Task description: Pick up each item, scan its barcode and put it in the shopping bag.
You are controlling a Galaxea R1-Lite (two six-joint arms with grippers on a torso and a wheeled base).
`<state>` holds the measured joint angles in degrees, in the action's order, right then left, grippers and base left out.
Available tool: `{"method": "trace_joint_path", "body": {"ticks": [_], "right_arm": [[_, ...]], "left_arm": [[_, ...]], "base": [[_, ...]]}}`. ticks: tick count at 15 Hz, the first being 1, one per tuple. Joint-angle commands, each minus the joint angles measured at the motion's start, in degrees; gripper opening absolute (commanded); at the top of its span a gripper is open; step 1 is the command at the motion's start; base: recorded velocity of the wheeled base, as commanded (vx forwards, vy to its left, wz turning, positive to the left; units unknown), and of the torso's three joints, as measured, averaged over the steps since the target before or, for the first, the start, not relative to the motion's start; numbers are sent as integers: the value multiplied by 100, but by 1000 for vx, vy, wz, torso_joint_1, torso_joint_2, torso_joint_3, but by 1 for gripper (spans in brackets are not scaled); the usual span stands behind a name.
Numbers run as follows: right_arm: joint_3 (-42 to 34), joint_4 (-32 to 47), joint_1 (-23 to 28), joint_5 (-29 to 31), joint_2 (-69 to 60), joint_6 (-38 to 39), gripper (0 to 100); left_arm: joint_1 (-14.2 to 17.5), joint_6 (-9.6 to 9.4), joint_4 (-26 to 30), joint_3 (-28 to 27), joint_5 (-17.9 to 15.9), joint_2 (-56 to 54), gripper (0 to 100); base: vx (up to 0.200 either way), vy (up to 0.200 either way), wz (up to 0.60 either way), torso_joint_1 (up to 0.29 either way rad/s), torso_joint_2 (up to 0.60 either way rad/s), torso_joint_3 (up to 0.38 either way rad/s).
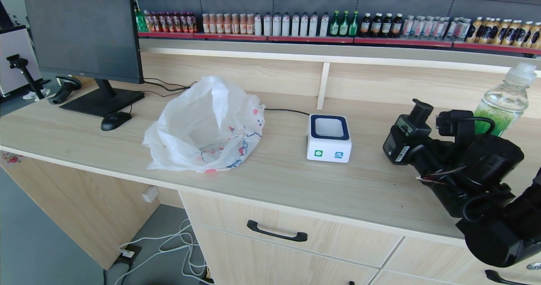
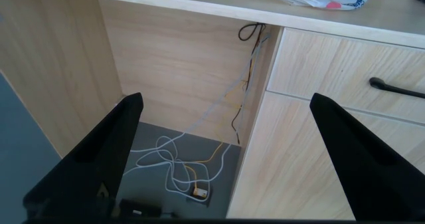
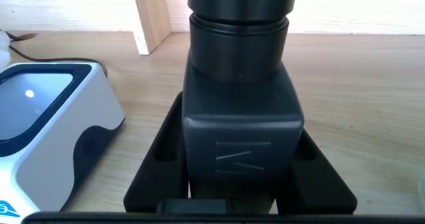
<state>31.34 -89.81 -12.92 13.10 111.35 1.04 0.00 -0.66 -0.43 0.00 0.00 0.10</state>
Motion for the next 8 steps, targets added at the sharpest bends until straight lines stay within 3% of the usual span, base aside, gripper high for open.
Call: {"method": "trace_joint_path", "body": {"ticks": [1,8], "right_arm": [[3,-19,0,-10,-184,2,0],[-682,-19,-351,-229,-1441,-60,0]], "left_arm": [[0,-4,-1,0,0,-1,100],[9,13,-1,0,0,-1,100]], "base": [[0,0,0,0,0,0],[0,0,0,0,0,0]]}}
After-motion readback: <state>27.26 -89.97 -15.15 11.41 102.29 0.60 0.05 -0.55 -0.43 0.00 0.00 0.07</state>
